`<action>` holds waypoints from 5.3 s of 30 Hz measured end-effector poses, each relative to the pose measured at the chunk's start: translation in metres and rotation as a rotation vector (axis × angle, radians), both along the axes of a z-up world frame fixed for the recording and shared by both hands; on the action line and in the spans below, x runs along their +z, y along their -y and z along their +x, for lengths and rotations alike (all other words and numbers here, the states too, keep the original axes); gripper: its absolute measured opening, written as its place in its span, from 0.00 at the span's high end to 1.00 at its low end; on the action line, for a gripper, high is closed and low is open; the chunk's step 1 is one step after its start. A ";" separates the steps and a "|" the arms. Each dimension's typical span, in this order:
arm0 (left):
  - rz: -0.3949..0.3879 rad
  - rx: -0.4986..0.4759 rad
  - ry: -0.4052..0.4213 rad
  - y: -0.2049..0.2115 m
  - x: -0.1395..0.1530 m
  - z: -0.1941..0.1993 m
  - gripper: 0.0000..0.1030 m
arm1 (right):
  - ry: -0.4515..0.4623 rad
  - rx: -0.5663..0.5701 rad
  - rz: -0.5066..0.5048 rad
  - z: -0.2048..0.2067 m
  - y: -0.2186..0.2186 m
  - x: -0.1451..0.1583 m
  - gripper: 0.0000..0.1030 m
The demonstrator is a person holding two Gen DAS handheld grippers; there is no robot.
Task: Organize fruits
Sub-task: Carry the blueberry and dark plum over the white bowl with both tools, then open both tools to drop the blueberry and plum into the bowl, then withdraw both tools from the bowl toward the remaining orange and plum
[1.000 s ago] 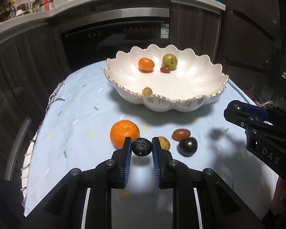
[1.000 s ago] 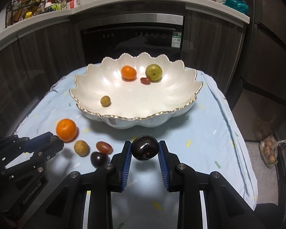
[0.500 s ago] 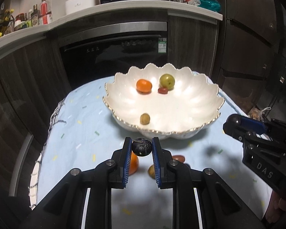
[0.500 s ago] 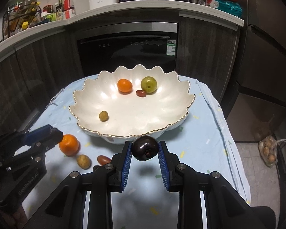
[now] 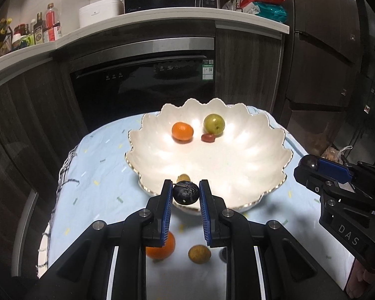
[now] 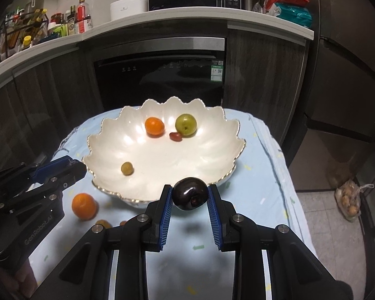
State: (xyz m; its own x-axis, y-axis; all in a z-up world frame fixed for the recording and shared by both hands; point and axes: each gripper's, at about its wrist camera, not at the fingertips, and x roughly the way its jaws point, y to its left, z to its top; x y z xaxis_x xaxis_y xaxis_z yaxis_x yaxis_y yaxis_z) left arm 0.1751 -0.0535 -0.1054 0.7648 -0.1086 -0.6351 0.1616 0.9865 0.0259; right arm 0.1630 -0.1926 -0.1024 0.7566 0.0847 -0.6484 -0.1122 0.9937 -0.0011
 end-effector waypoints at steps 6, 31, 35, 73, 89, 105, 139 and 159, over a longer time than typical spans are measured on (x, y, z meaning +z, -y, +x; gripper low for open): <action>0.011 -0.008 0.008 0.002 0.003 0.013 0.79 | 0.033 0.005 -0.006 0.009 -0.001 0.008 0.71; -0.016 -0.002 -0.091 -0.006 -0.017 0.066 0.78 | -0.030 0.019 0.015 0.061 -0.006 0.000 0.71; -0.016 -0.007 -0.096 -0.006 -0.018 0.067 0.78 | -0.062 0.031 0.013 0.067 -0.008 -0.005 0.71; -0.057 0.085 0.016 -0.033 0.027 0.044 0.09 | 0.061 -0.070 -0.025 0.047 -0.007 0.040 0.20; -0.072 0.083 0.055 -0.047 0.045 0.023 0.09 | 0.095 -0.053 -0.047 0.029 -0.022 0.058 0.20; -0.061 0.070 0.071 -0.061 0.042 -0.008 0.09 | 0.127 -0.056 -0.067 0.001 -0.037 0.060 0.20; 0.008 -0.026 0.026 -0.064 -0.019 -0.030 0.09 | 0.050 -0.083 -0.098 -0.031 -0.052 0.000 0.20; 0.063 -0.095 -0.012 -0.063 -0.052 -0.025 0.10 | 0.001 -0.023 -0.117 -0.034 -0.058 -0.038 0.21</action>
